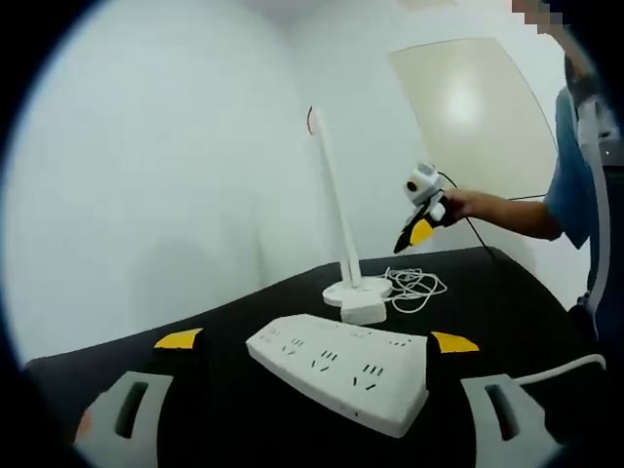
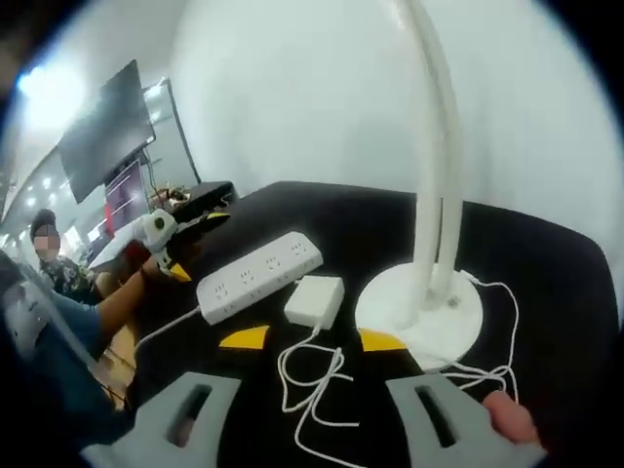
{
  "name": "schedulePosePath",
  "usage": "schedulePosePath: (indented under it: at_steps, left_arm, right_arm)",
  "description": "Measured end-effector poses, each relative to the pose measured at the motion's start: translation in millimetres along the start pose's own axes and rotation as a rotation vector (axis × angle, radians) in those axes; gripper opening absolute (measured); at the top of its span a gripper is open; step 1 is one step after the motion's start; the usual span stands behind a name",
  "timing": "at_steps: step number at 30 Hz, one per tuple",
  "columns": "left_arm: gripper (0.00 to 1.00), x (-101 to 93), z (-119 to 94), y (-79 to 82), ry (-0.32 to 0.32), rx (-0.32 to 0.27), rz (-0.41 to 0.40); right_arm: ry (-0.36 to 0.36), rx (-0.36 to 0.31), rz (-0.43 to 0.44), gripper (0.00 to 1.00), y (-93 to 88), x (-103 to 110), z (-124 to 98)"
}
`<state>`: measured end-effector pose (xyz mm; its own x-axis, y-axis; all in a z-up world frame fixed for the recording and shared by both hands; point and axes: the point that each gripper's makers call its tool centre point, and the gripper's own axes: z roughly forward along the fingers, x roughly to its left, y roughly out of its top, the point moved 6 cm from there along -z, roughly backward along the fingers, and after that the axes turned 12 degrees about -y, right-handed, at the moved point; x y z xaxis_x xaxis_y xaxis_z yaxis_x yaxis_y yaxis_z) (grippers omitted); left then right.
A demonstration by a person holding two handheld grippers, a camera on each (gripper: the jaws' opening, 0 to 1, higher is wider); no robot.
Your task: Insert the desk lamp plug into the socket, turn on the power strip switch, turn on the lamp switch, then turn off the lamp switch, turn off the power strip switch, and remove the plug from the socket.
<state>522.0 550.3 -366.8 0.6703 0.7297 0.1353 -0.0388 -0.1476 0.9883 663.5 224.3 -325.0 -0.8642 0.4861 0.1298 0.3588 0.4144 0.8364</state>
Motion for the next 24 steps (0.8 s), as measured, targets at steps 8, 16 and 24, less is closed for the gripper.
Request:
schedulePosePath:
  at_steps: [8, 16, 24]
  left_arm:
    - [0.87, 0.7, -2.6, -4.8, 0.012, -0.006, -0.026]
    - [0.88, 1.7, -6.4, -2.6, 0.020, -0.052, -0.076]
    - [0.88, -1.1, -5.1, -4.2, 0.016, -0.030, -0.064]
  right_arm:
    - [0.017, 0.048, -0.003, 0.32, 0.4, 5.5, 16.0]
    - [0.065, 0.129, 0.052, 0.28, -1.3, 10.2, 34.3]
    - [0.110, 0.241, 0.086, 0.23, -12.2, 20.9, 56.5]
